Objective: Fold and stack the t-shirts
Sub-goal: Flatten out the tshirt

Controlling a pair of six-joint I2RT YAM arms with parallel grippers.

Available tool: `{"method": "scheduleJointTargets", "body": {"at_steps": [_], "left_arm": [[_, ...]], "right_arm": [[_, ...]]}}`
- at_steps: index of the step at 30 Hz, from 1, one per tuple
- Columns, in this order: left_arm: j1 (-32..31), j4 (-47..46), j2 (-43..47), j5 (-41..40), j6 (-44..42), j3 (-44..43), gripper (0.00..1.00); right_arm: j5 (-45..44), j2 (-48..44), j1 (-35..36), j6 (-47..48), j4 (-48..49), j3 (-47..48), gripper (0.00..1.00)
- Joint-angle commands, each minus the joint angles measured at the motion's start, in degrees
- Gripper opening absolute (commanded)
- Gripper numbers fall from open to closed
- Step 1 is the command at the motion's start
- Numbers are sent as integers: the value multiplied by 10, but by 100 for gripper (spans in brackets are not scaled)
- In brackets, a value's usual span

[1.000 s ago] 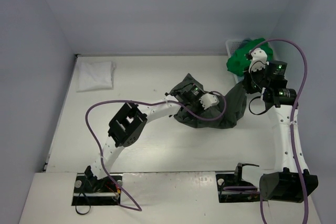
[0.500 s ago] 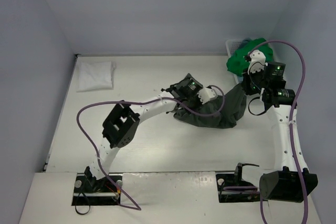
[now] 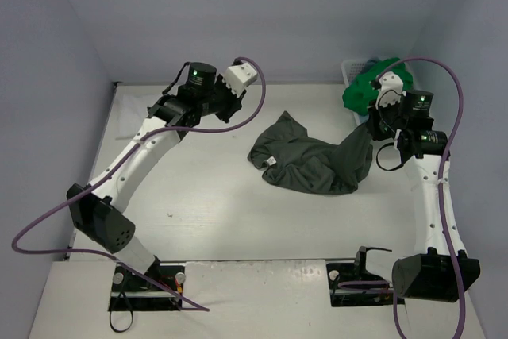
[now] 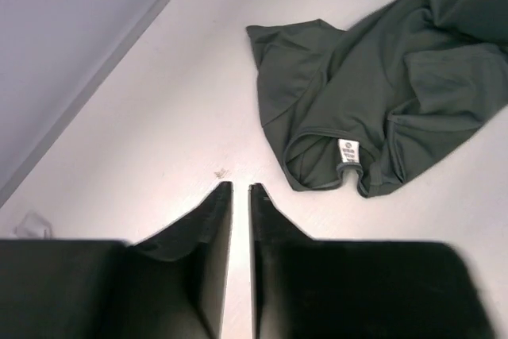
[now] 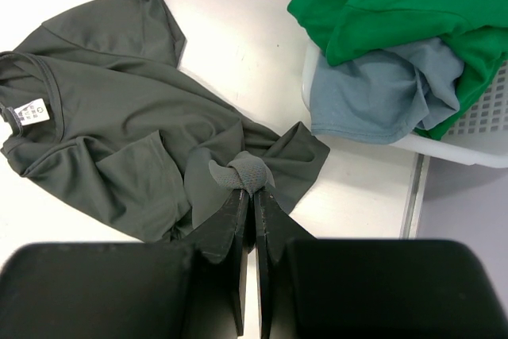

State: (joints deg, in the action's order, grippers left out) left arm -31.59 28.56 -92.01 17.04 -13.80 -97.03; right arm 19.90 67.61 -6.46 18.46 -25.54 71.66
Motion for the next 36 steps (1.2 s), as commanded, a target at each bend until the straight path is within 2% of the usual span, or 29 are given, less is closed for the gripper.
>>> {"method": "scheduleJointTargets", "body": {"at_steps": [1,3,6,17,24,36], "left_arm": [[-17,0,14,59,21,30,18],[-26,-10,3,79,35,37,34],[-57,17,-44,91,28,8,44],[-105,-10,-194,128,46,-44,45],[-132,-35,-233,129,52,-54,45],[-143,-48,-301,129,60,-98,45]], "right_arm": [[6,-6,-5,1,22,29,0],[6,-6,-5,0,21,27,0],[3,-9,-5,3,22,19,0],[7,-6,-7,11,22,11,0],[12,-1,-9,15,23,9,0],[22,-9,-13,17,25,-1,0]]}}
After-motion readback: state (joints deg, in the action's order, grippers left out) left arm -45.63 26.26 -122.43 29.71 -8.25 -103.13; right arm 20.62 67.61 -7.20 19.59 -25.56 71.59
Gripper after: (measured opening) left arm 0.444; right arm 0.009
